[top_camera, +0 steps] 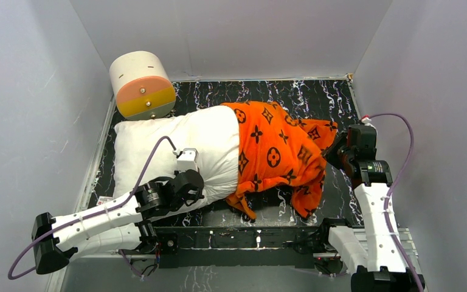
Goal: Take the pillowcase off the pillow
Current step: Remove the pillow from the pillowcase.
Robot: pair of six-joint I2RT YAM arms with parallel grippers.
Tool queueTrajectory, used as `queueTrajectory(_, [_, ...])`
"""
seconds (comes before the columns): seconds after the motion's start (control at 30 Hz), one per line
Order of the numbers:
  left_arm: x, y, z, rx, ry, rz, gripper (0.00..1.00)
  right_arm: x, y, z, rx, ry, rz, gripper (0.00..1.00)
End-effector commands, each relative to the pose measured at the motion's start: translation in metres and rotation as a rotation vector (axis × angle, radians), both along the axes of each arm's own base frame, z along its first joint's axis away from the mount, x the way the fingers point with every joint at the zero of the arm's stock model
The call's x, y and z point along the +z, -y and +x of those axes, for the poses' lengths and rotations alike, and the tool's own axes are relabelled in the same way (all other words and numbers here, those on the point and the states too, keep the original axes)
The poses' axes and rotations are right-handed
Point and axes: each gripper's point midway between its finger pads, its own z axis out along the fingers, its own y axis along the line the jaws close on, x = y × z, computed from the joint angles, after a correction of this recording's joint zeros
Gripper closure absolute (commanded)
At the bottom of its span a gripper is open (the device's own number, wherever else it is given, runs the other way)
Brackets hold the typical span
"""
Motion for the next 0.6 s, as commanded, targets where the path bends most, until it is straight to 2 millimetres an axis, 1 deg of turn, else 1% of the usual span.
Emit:
queueTrajectory(0.0, [-0.029, -0.036, -0.006, -0.009, -0.051, 0.212, 1.00, 0.022, -0.033, -0.003, 0.226, 0.069, 0.082, 0.62])
queueTrajectory(0.03, [-0.029, -0.036, -0.006, -0.011, -0.056, 0.215, 1.00, 0.018, -0.044, -0.011, 0.284, 0.056, 0.122, 0.52])
queueTrajectory(0.07, [-0.028, -0.036, -0.007, -0.012, -0.058, 0.217, 1.00, 0.011, -0.051, -0.021, 0.317, 0.027, 0.151, 0.45])
queueTrajectory(0.1, [-0.027, -0.036, -0.007, -0.010, -0.058, 0.213, 1.00, 0.006, -0.052, -0.031, 0.321, -0.005, 0.158, 0.38])
queueTrajectory(0.13, [-0.026, -0.036, -0.007, -0.007, -0.055, 0.205, 1.00, 0.001, -0.049, -0.041, 0.300, -0.037, 0.155, 0.29])
queueTrajectory(0.17, [-0.024, -0.036, -0.007, -0.005, -0.051, 0.194, 1.00, -0.002, -0.046, -0.049, 0.275, -0.053, 0.151, 0.23])
queueTrajectory(0.23, [-0.021, -0.035, -0.006, -0.002, -0.038, 0.168, 1.00, 0.000, -0.049, -0.063, 0.258, -0.035, 0.178, 0.16])
queueTrajectory(0.3, [-0.019, -0.034, -0.006, -0.003, -0.027, 0.144, 1.00, 0.006, -0.057, -0.076, 0.257, 0.015, 0.233, 0.05])
queueTrajectory(0.33, [-0.017, -0.033, -0.006, -0.005, -0.023, 0.136, 1.00, 0.008, -0.063, -0.081, 0.268, 0.032, 0.270, 0.03])
queueTrajectory(0.4, [-0.014, -0.034, -0.006, -0.004, -0.018, 0.129, 1.00, 0.006, -0.076, -0.090, 0.290, 0.047, 0.357, 0.01])
queueTrajectory(0.5, [-0.010, -0.034, -0.007, -0.004, -0.014, 0.122, 1.00, -0.012, -0.090, -0.095, 0.273, 0.013, 0.497, 0.01])
queueTrajectory(0.57, [-0.007, -0.034, -0.006, -0.004, -0.009, 0.115, 1.00, -0.024, -0.098, -0.091, 0.252, -0.007, 0.586, 0.02])
